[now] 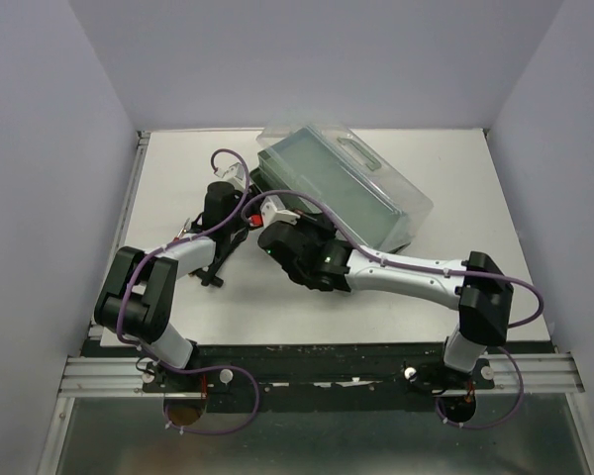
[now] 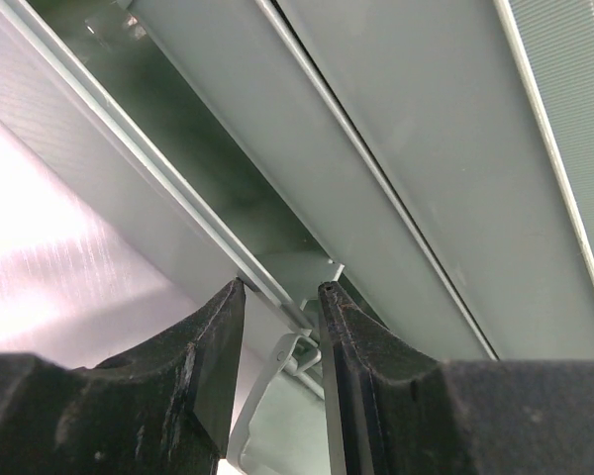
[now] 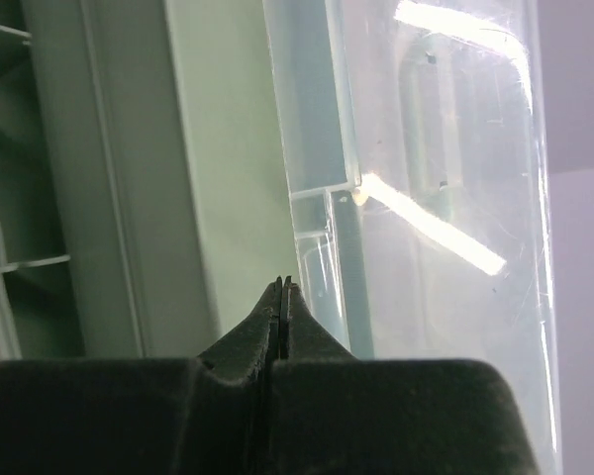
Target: Pack the tool kit
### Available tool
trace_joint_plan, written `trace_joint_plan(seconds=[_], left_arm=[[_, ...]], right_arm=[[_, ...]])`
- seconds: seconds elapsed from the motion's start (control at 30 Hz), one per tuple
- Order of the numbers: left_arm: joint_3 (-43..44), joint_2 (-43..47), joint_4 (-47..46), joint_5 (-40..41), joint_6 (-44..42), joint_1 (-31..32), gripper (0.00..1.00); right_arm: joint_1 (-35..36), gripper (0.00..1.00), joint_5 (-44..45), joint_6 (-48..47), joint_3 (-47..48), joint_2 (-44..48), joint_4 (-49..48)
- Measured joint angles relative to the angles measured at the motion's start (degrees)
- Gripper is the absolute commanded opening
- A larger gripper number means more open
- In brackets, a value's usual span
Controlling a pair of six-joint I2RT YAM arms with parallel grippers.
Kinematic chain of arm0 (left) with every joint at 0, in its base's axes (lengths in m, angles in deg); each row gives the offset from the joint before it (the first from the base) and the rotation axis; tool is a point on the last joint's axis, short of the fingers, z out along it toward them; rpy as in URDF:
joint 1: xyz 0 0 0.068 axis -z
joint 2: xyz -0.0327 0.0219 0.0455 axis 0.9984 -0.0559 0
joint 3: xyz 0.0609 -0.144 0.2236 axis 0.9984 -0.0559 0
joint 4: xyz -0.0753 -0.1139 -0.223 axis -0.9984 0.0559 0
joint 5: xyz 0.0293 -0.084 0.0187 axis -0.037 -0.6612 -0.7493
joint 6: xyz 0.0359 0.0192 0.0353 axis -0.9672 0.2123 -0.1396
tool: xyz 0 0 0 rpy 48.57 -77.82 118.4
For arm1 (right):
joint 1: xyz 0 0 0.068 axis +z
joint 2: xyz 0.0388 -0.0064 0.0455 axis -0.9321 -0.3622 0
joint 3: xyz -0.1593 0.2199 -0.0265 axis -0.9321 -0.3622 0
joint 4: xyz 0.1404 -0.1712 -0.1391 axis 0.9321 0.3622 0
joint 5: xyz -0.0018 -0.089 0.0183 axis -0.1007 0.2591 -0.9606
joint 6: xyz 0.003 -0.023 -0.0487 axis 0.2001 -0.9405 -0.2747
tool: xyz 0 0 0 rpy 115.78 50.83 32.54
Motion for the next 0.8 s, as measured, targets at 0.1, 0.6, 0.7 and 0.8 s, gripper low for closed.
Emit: trace_joint_plan(seconds=[0.1, 0.6, 0.7, 0.8], left_arm=[[0.0, 0.0, 0.0, 0.0, -0.1, 0.0, 0.43], [0.2, -0.2, 0.0, 0.0, -0.3, 0.0, 0.43], [0.4, -0.3, 0.1, 0.0, -0.4, 0.0, 0.43], [0.5, -0.4, 0.2, 0.0, -0.4, 0.0, 0.43]], right_arm=[[-1.8, 0.03, 0.0, -1.6, 0.0, 0.0, -1.3], [-9.6, 0.04, -1.9, -5.6, 0.0, 6.1, -5.0], [-11.3, 0.04, -4.0, -5.4, 0.0, 8.0, -4.9], [-13.5, 0.04, -7.4, -3.2, 0.4, 9.9, -3.2]])
